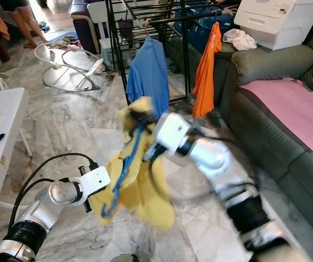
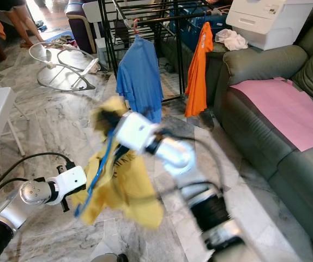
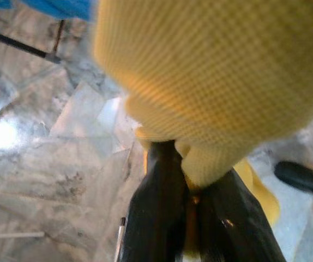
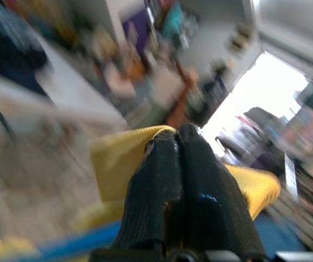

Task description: Hang hanger

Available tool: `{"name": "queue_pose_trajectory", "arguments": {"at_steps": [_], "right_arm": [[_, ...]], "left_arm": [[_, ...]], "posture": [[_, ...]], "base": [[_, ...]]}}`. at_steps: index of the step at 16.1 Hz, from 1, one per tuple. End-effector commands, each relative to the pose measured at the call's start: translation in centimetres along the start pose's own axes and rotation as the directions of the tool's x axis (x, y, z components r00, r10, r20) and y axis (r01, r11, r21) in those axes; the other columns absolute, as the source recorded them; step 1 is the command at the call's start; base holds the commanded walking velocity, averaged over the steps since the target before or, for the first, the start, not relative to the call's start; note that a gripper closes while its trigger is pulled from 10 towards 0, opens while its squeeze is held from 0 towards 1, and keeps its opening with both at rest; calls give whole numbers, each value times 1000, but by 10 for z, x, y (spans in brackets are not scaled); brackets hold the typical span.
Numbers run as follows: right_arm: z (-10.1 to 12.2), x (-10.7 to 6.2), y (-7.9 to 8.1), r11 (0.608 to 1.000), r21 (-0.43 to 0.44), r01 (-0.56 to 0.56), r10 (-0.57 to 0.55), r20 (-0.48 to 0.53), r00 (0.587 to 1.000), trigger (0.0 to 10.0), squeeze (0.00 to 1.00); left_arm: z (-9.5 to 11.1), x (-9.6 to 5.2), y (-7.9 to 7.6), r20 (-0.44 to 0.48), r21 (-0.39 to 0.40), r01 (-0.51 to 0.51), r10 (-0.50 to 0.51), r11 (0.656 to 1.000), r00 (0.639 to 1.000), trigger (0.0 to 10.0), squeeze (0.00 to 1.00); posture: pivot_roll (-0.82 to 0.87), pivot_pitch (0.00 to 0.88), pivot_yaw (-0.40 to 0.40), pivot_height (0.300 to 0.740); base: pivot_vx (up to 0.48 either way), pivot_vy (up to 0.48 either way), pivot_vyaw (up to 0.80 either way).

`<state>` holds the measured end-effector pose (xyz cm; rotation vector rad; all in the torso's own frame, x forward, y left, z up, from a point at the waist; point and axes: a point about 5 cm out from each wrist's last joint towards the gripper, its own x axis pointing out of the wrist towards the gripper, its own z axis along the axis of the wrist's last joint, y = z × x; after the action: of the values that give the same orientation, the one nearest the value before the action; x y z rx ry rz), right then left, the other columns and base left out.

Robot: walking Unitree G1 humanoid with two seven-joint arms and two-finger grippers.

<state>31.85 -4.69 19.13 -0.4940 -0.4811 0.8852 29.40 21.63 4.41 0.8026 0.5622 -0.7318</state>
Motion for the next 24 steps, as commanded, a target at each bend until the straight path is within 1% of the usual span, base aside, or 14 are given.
{"name": "queue_pose_trajectory", "arguments": {"at_steps": [1,3,6,7,8,11,13,15,17,19,20,21,23,24], "right_arm": [[-13,-2,2,1000,-17,4,-6,-94,996,0,0],[-30,-33,-40,973,-133,190,-214,-199,956,0,0],[-43,-65,-65,920,-253,300,-366,-278,888,0,0],[-45,-71,-68,908,-266,323,-395,-291,872,0,0],[-46,-74,-70,896,-290,337,-417,-290,861,0,0],[-41,-70,-74,875,-333,352,-443,-258,858,0,0],[-37,-67,-83,857,-359,370,-468,-243,850,0,0],[-44,-74,-90,849,-363,385,-493,-276,825,0,0],[-42,-78,-105,831,-390,397,-516,-274,811,0,0],[-32,-73,-114,831,-399,387,-496,-216,841,0,0],[-25,-70,-117,832,-404,380,-481,-182,858,0,0],[-20,-69,-121,828,-411,381,-476,-157,865,0,0],[-15,-69,-126,816,-423,394,-483,-124,867,0,0],[-16,-71,-125,814,-424,396,-484,-119,867,0,0]], "left_arm": [[20,-2,14,85,14,-60,59,998,995,0,0],[8,-4,16,65,-42,-98,100,994,993,0,0],[10,-4,27,77,-133,-187,198,973,977,0,0],[12,-4,27,87,-144,-168,182,975,979,0,0],[13,-2,23,80,-100,-102,111,990,991,0,0],[9,-1,17,41,-42,-1,3,999,999,0,0],[8,-2,13,40,-10,53,-52,999,998,0,0],[10,-5,14,73,-2,82,-81,997,994,0,0],[1,-13,10,38,15,191,-191,981,981,0,0],[-11,-18,7,-28,20,269,-269,963,963,0,0],[-12,-20,9,-36,11,273,-272,962,962,0,0],[-10,-19,14,-21,-11,235,-235,972,972,0,0],[-2,-13,31,28,-80,42,-40,996,999,0,0],[7,-13,47,78,-170,-123,138,978,987,0,0]], "posture": [[-19,31,36,740],[-28,34,42,740],[-41,34,50,740],[-44,35,53,740],[-47,35,60,740],[-52,30,74,740],[-57,26,80,740],[-54,26,77,740],[-51,28,79,740],[-48,26,81,740],[-48,26,81,740],[-48,26,81,740],[-44,21,80,740],[-46,20,79,740]], "base": [[0,0,0],[0,0,0],[0,0,0],[0,0,0],[0,0,0],[0,0,0],[0,0,0],[0,0,0],[0,0,0],[0,0,0],[0,0,0],[0,0,0],[0,0,0],[0,0,0]]}}
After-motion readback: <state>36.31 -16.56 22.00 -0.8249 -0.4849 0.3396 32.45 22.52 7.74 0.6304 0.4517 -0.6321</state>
